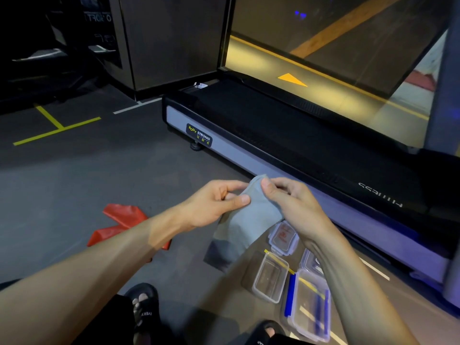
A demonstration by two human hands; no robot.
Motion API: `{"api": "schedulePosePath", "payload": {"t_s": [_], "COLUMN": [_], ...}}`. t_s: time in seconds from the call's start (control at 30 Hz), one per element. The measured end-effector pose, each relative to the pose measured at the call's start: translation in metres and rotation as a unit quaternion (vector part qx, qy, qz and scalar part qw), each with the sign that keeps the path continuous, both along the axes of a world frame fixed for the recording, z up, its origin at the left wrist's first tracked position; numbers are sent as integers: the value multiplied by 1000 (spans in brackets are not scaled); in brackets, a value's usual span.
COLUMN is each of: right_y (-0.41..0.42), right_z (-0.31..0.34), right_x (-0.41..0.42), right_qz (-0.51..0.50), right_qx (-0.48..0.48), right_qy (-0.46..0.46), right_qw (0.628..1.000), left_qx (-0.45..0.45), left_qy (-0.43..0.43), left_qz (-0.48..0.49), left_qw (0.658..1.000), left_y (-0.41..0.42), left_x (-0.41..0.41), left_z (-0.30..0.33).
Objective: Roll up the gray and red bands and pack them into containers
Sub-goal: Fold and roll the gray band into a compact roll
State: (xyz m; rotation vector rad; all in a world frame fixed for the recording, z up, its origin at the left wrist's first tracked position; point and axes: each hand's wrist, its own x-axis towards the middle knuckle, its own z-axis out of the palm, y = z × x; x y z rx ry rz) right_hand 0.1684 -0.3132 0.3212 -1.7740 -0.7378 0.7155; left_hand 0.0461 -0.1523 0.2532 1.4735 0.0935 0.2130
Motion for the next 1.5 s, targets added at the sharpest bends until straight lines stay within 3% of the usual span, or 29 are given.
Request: {"api": "schedulePosePath", "payload": {"t_s": [0.17, 0.37, 0.67, 0.9, 1.13, 1.3, 1.5], "right_y": [3, 4, -1, 0, 1, 5, 1], "right_z": [-1, -1, -3, 0, 0, 0, -2], "right_x": [-4, -9, -13, -8, -5, -12, -13], "right_qz": [-17, 3, 69, -22, -24, 14, 23], "right_qx": [14, -37, -32, 5, -12, -55, -69], "right_qy": [15, -79, -15, 40, 24, -60, -6], "right_qw": [1000, 996, 997, 999, 999, 997, 997], "left_qx": [6, 31, 8, -25, -30, -23, 9], "left_qy": [-10, -20, -5, 13, -15, -34, -32], "left_qz": [3, -13, 91, 14, 38, 36, 70], "left_qw": [1000, 999, 996, 1000, 999, 999, 997], "left_y": [3, 4, -4, -1, 1, 0, -5], "left_x": [1, 0, 4, -3, -1, -1, -1], "left_z": [3, 6, 4, 3, 3, 6, 7]}}
